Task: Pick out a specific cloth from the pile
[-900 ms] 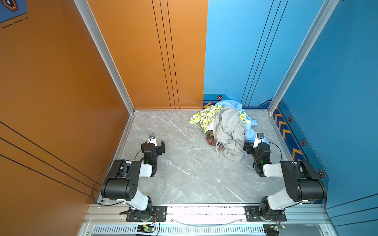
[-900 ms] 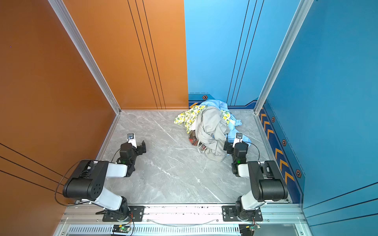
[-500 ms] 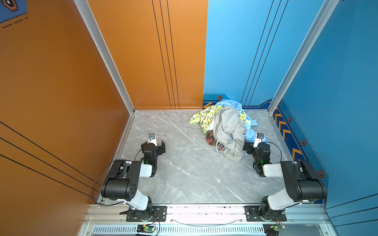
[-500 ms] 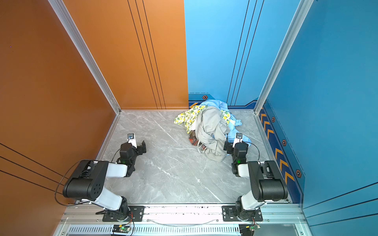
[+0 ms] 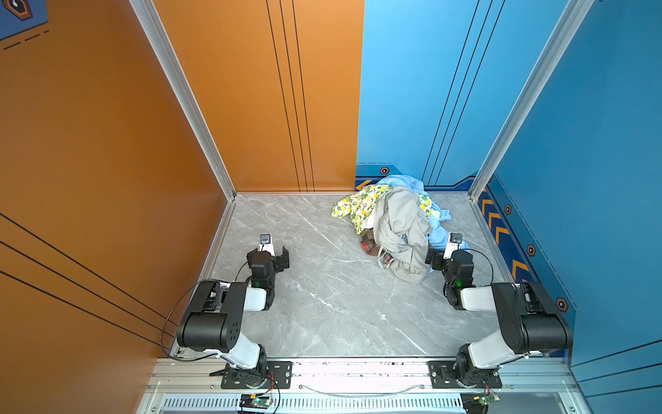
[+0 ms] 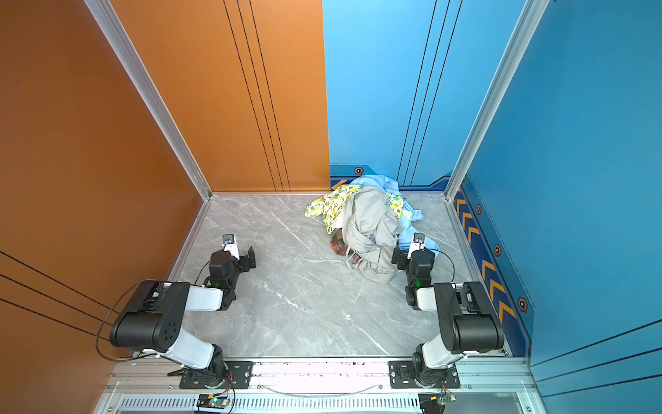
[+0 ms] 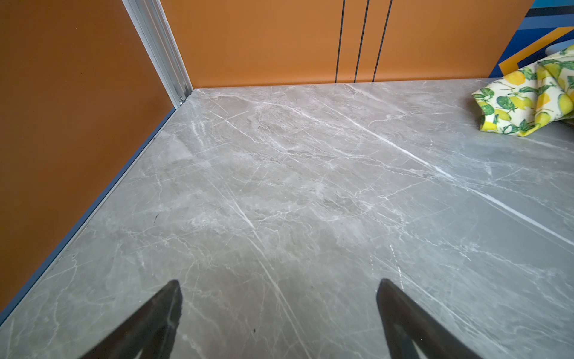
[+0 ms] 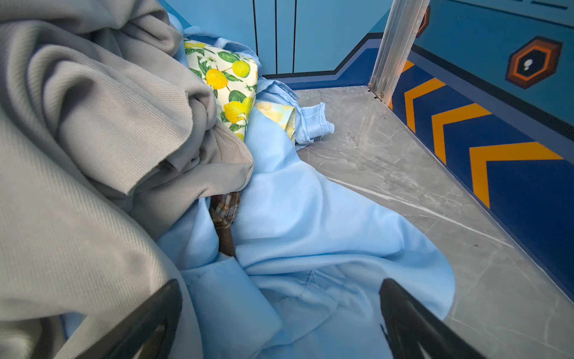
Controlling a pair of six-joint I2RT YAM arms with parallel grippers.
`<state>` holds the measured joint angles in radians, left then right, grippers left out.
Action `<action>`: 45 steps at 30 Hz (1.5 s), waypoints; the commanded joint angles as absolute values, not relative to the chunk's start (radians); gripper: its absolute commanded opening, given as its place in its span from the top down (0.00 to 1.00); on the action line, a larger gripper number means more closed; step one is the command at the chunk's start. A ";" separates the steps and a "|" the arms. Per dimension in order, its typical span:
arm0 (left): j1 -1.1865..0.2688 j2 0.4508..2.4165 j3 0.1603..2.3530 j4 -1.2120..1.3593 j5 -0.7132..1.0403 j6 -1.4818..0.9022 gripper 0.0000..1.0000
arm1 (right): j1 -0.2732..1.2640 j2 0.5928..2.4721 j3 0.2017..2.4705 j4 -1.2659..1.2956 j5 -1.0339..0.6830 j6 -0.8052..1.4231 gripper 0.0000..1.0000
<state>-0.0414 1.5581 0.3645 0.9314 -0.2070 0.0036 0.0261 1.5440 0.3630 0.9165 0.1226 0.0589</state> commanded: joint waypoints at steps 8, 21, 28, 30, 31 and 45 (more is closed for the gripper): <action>-0.049 1.566 0.393 0.901 -0.194 0.008 0.02 | 0.025 1.548 0.376 0.902 0.109 0.061 0.00; -0.048 1.565 0.393 0.901 -0.190 0.007 0.02 | 0.066 1.539 0.357 0.936 0.199 0.039 0.00; -0.064 1.555 0.385 0.904 -0.182 0.026 0.02 | 0.078 1.503 0.341 0.939 0.277 0.051 0.00; -0.065 1.549 0.388 0.896 -0.178 0.033 0.02 | 0.084 1.489 0.338 0.931 0.306 0.053 0.00; -0.067 1.544 0.392 0.884 -0.177 0.035 0.02 | 0.087 1.481 0.339 0.926 0.315 0.054 0.00; -0.289 1.353 0.563 0.493 -0.298 0.156 0.02 | 0.141 1.260 0.373 0.678 0.516 0.092 0.00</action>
